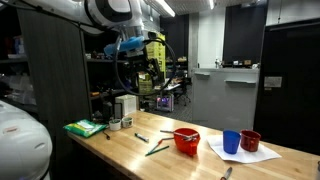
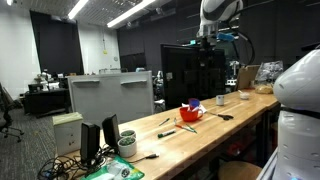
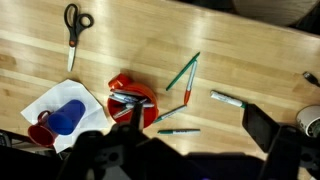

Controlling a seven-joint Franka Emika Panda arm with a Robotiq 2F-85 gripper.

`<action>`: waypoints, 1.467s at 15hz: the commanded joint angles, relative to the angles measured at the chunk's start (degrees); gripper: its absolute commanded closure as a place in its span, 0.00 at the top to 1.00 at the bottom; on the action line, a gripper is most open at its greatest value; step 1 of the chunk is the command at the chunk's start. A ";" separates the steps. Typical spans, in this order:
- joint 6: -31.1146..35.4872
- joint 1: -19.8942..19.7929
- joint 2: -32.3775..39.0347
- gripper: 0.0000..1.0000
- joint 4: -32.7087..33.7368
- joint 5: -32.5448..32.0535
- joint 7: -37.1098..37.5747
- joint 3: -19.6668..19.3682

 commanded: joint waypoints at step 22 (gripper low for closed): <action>3.66 -7.49 1.08 1.00 -4.46 -2.94 2.67 -6.18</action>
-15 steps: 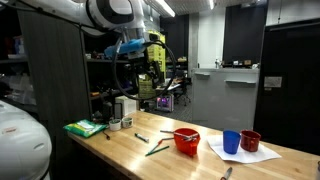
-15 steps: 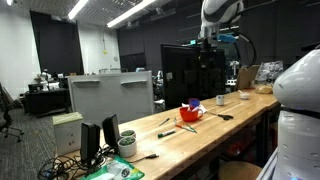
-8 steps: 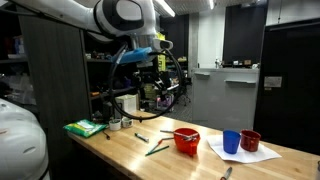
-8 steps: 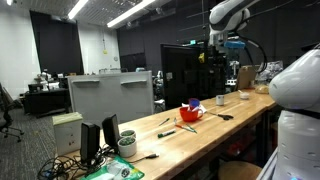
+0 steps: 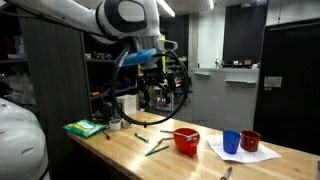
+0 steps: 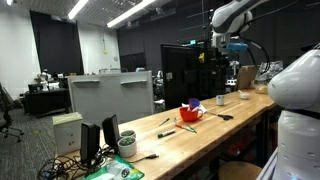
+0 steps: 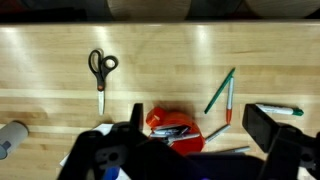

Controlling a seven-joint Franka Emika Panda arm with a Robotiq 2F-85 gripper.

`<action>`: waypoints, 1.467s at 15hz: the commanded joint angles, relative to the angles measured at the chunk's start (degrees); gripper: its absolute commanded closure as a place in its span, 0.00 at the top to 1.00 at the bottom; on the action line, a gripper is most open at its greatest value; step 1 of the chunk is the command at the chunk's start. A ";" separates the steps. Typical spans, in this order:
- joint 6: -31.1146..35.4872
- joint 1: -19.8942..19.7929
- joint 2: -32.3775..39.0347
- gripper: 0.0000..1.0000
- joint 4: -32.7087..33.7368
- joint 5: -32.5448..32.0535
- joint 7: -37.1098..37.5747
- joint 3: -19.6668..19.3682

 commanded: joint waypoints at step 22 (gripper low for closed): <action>4.28 -4.40 17.27 1.00 6.64 0.30 0.54 -4.59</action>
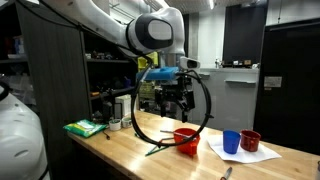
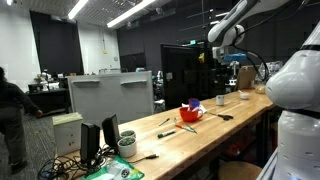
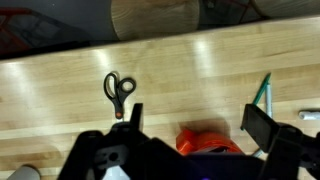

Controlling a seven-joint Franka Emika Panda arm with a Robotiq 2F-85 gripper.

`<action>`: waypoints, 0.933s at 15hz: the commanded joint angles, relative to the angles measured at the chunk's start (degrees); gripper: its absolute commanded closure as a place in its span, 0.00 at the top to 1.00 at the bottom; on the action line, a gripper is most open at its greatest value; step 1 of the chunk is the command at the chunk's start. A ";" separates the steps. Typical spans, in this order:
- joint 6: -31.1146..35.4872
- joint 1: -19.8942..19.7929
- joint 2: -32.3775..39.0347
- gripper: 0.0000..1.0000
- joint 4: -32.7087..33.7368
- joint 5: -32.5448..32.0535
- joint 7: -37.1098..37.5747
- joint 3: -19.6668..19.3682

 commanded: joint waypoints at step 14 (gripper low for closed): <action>11.31 -2.52 8.38 1.00 1.73 1.64 -9.90 -6.47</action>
